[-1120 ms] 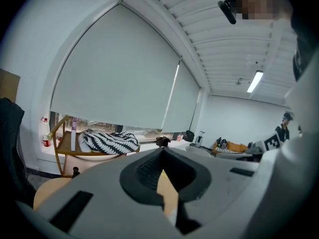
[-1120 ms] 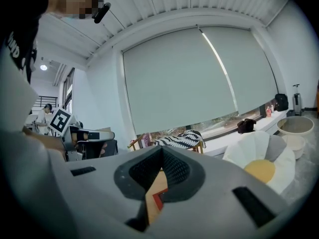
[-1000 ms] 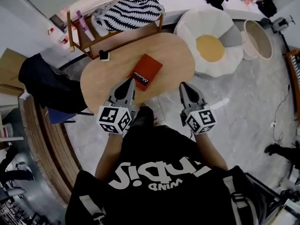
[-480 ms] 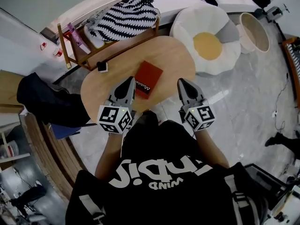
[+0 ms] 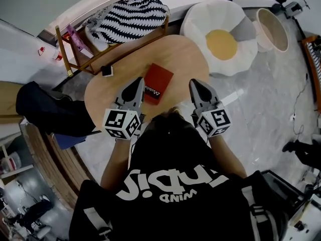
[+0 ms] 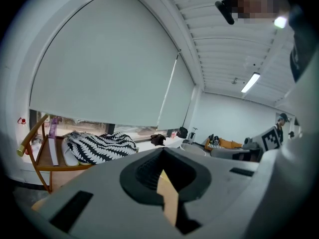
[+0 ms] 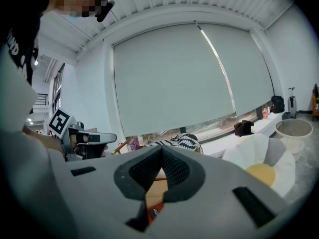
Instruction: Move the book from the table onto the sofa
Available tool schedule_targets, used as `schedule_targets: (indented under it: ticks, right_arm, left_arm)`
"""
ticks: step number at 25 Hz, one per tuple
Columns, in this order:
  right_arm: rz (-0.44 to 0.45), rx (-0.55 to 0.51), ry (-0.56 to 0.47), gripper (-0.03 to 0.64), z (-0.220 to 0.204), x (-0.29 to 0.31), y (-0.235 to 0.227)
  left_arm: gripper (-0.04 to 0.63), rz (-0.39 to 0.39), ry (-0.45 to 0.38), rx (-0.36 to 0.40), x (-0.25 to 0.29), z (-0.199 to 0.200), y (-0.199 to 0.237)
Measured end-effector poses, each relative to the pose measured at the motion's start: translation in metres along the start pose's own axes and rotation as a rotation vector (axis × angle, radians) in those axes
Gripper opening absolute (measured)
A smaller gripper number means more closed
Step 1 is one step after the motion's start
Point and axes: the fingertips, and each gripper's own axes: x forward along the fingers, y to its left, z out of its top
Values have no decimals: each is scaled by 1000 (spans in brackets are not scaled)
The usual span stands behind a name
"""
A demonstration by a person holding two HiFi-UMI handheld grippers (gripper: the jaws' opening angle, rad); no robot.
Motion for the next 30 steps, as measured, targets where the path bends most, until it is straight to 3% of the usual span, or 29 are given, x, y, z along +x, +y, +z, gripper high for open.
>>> schedule_targets:
  ticks: [16,30]
  right_arm:
    - [39,-12,40,-3,-17,39,-38]
    - [38,19,101,-3,-86,70,-58]
  left_arm:
    - [8,52,29,-29,33,-23,16]
    - [8,29,92,-52,72,-90,38]
